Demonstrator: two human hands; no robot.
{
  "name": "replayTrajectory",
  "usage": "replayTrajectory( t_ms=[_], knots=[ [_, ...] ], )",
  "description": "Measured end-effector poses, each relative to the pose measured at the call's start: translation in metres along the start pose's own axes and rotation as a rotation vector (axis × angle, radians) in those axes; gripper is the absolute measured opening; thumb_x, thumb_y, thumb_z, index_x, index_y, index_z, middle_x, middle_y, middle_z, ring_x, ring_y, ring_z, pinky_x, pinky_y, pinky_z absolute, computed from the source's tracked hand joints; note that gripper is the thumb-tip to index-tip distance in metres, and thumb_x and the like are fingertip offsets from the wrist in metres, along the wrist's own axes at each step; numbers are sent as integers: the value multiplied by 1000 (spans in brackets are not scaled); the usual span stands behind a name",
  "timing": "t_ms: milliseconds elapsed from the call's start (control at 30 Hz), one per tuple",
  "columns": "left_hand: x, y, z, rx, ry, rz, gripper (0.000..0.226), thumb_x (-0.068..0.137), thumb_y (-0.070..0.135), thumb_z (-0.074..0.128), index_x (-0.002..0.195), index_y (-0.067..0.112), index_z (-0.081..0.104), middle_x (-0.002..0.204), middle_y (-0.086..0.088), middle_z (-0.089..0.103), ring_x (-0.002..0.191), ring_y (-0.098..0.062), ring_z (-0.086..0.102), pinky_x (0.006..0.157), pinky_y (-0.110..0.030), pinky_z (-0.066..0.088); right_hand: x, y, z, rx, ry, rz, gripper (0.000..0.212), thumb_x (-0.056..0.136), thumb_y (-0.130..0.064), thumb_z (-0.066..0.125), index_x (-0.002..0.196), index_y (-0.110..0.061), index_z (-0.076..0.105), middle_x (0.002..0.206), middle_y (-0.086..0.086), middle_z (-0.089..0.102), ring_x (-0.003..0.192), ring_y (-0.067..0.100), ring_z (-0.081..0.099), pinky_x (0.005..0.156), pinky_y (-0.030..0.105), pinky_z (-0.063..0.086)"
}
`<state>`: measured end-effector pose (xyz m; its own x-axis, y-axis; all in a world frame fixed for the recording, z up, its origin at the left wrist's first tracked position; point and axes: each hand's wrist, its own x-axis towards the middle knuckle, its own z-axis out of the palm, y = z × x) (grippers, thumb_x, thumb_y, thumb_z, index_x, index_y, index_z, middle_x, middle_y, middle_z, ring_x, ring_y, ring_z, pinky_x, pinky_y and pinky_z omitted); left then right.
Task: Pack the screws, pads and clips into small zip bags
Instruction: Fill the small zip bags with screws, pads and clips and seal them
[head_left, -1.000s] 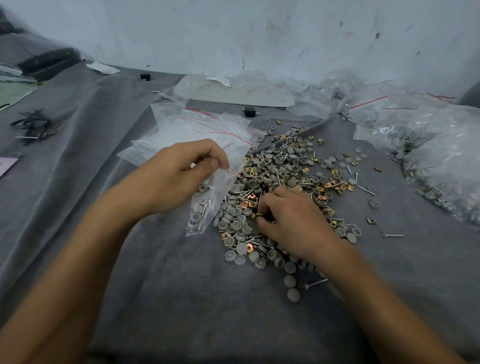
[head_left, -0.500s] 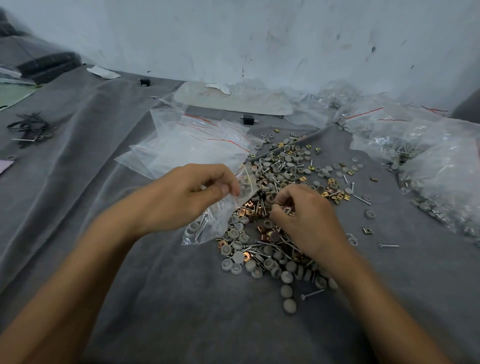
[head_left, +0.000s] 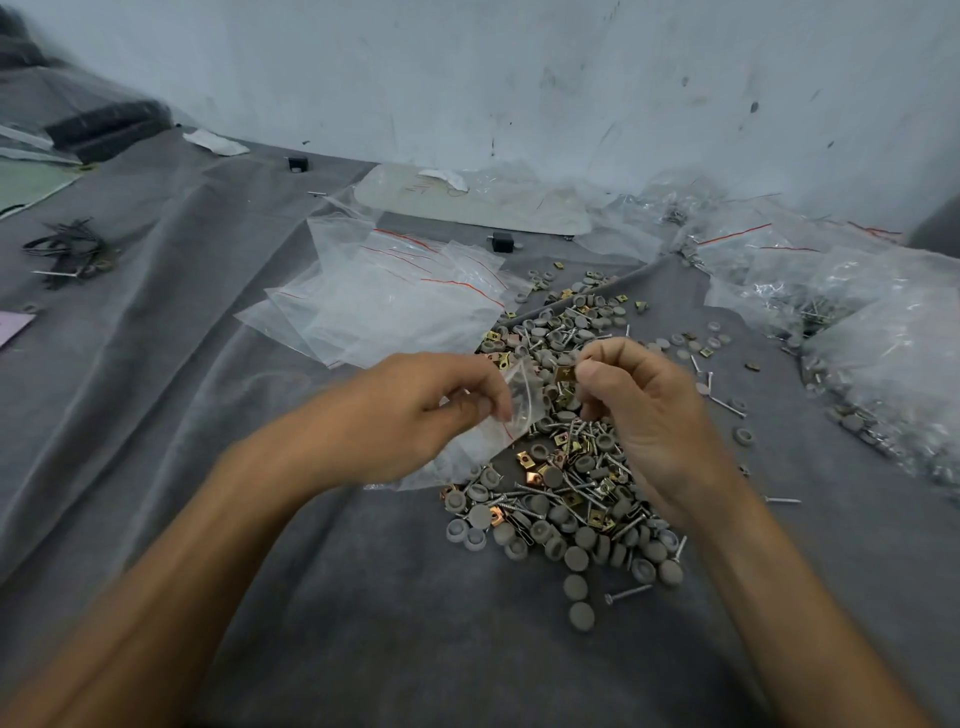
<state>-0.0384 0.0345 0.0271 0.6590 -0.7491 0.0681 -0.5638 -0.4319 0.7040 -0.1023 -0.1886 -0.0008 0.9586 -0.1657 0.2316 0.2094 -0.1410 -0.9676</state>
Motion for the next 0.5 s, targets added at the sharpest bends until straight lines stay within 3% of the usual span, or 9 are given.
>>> replayTrajectory(
  t_ms=[233,333,400,500],
  knots=[
    [0,0,0,25,-11,5,20,103,21,54,101,34,69,84,32,61,83,7,56,69,-11,36,-1,7,12,-174,-81,-53,7,93,-20,72,90,-26,73,71,-12,63,63,1,52,59,14,45],
    [-1,-1,-2,27,-11,12,19,103,21,54,101,33,69,87,25,64,84,4,58,73,-17,40,-1,5,8,-171,-68,-92,9,93,-23,73,95,-31,76,83,3,71,71,21,60,65,31,52],
    [0,-1,-3,22,-8,14,19,103,20,54,101,32,70,90,19,66,86,1,58,75,-21,41,-1,5,5,-181,-29,-126,13,93,-22,73,98,-33,77,91,3,73,82,31,64,74,41,55],
    [1,-2,-2,21,-1,16,20,103,20,54,99,33,69,83,21,63,79,2,56,69,-15,38,0,5,5,-253,-46,-160,22,95,-23,70,109,-39,77,99,-10,70,90,11,66,82,24,54]
  ],
)
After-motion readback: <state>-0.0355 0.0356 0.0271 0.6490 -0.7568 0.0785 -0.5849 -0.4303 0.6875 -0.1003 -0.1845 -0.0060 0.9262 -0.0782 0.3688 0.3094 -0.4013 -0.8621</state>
